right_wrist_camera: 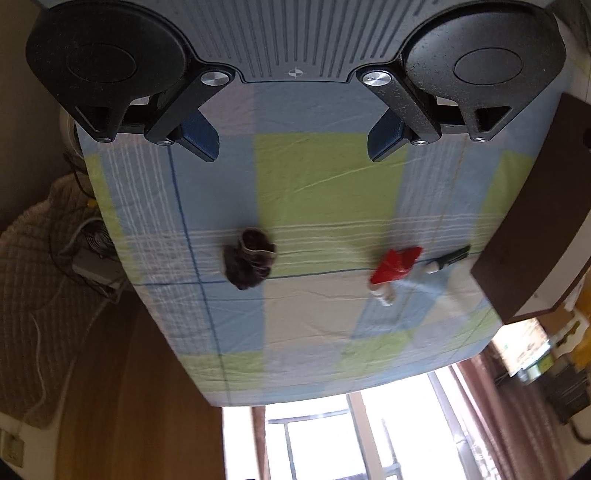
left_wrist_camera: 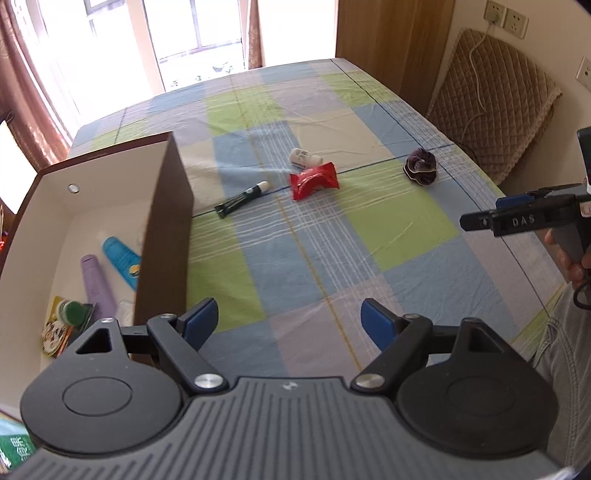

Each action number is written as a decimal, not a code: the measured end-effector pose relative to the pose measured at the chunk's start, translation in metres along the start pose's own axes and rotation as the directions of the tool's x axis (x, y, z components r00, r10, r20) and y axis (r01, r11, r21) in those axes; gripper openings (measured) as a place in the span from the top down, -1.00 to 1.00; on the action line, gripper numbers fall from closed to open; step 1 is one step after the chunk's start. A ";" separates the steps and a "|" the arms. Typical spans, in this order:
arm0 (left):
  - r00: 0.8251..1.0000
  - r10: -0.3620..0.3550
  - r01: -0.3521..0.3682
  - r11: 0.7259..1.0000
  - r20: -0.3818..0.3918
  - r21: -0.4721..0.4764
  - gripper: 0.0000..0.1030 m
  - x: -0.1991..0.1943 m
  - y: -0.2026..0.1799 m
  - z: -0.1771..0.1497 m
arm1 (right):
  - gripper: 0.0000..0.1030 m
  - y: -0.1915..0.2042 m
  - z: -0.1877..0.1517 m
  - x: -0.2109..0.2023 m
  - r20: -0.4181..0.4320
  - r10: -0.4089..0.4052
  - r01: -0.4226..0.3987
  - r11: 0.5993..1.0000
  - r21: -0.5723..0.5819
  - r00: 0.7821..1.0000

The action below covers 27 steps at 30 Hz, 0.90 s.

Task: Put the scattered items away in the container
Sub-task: 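Lift both grippers out of the box and move them toward the red packet and scrunchie, then close the left gripper on the red packet while the right gripper grasps the dark scrunchie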

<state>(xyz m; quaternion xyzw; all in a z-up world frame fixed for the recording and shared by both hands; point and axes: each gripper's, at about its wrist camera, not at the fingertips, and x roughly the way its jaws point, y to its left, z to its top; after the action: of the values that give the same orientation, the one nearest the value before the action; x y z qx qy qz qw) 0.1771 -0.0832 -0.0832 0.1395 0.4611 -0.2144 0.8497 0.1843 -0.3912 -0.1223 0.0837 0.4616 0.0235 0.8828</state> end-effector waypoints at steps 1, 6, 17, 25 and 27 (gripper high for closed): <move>1.000 0.002 -0.002 1.000 -0.004 0.008 -0.59 0.006 -0.002 0.002 | -0.80 -0.006 0.000 0.003 0.000 -0.010 0.010 1.000 0.019 1.000; 1.000 -0.005 0.006 0.998 -0.017 0.058 -0.58 0.041 -0.015 0.013 | -0.80 -0.026 0.004 0.016 -0.006 -0.038 0.039 0.996 0.076 0.999; 0.998 -0.032 0.006 0.888 0.049 0.460 -0.44 0.128 -0.039 0.051 | -0.80 -0.043 0.018 0.042 -0.009 -0.081 0.081 0.994 0.075 0.997; 0.995 -0.071 0.020 0.819 0.067 0.574 -0.41 0.180 -0.027 0.095 | -0.80 -0.056 0.018 0.048 -0.039 -0.066 0.071 0.985 0.158 0.997; 0.993 -0.095 0.040 0.820 0.067 0.571 -0.39 0.188 -0.027 0.105 | -0.80 -0.059 0.018 0.049 -0.045 -0.063 0.070 0.980 0.185 0.997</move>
<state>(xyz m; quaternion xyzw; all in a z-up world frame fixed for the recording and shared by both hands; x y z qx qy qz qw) 0.3306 -0.1966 -0.1866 0.3596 0.3411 -0.3781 0.7819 0.2249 -0.4462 -0.1620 0.1500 0.4814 -0.0479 0.8622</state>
